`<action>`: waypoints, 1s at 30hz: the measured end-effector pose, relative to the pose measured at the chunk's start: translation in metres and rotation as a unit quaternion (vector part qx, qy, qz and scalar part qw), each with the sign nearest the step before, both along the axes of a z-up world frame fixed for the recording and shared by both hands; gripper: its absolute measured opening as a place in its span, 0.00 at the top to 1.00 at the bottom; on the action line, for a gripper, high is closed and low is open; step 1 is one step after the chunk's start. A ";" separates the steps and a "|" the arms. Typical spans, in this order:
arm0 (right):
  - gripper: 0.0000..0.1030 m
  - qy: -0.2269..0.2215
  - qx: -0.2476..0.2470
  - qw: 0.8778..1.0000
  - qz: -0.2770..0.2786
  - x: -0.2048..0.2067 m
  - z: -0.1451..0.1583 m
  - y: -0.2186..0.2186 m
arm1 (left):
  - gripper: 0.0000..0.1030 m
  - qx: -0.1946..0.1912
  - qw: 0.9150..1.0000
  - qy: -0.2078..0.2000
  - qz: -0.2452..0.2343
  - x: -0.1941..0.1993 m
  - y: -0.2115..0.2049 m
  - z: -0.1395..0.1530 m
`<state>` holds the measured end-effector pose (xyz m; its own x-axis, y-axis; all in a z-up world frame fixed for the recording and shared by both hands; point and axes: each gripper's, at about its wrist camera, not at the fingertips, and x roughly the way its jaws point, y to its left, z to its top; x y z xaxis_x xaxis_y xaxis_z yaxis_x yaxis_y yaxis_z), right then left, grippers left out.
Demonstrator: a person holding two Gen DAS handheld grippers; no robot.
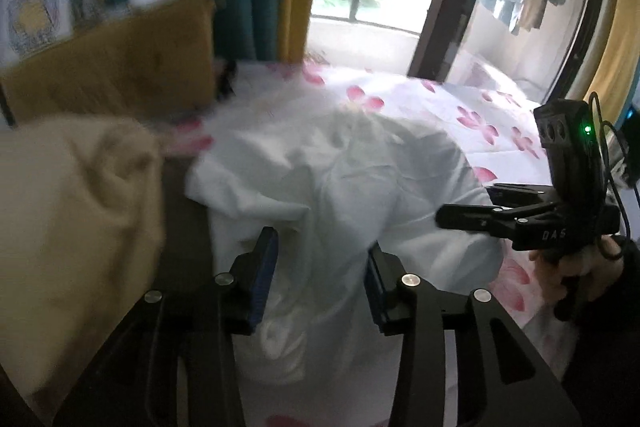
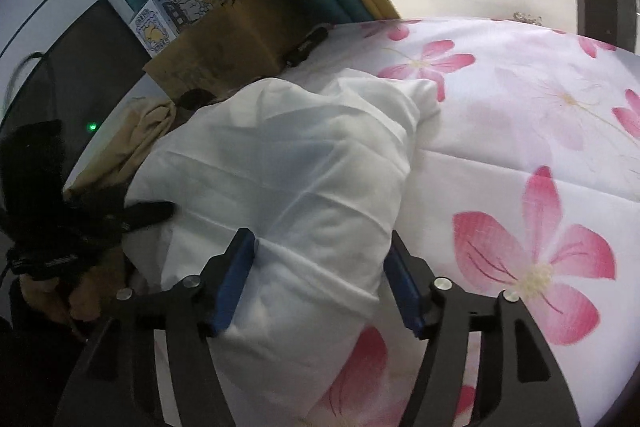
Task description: Fold large clothes
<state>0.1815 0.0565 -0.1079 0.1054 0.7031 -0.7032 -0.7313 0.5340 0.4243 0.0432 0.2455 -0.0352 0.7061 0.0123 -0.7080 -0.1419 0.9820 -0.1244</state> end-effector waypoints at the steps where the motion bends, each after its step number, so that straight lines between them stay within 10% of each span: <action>1: 0.36 -0.004 -0.003 1.000 -0.003 0.000 0.003 -0.002 | 0.58 0.005 1.000 -0.004 0.003 -0.003 -0.002 0.007; 11: 0.35 -0.089 -0.032 0.994 -0.049 0.005 0.032 -0.026 | 0.58 0.030 0.997 -0.064 0.007 0.016 -0.017 0.043; 18: 0.35 -0.075 -0.052 0.995 -0.045 0.008 0.016 -0.025 | 0.58 0.038 0.999 0.035 0.011 0.052 -0.011 -0.012; 30: 0.27 -0.067 -0.052 0.996 -0.027 0.002 0.012 -0.022 | 0.57 0.043 0.997 0.045 0.040 0.031 -0.004 -0.017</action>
<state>0.1830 0.0346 -0.0959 0.2378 0.6174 -0.7499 -0.7467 0.6099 0.2653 0.0744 0.2419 -0.0522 0.6344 0.1296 -0.7620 -0.2266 0.9737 -0.0230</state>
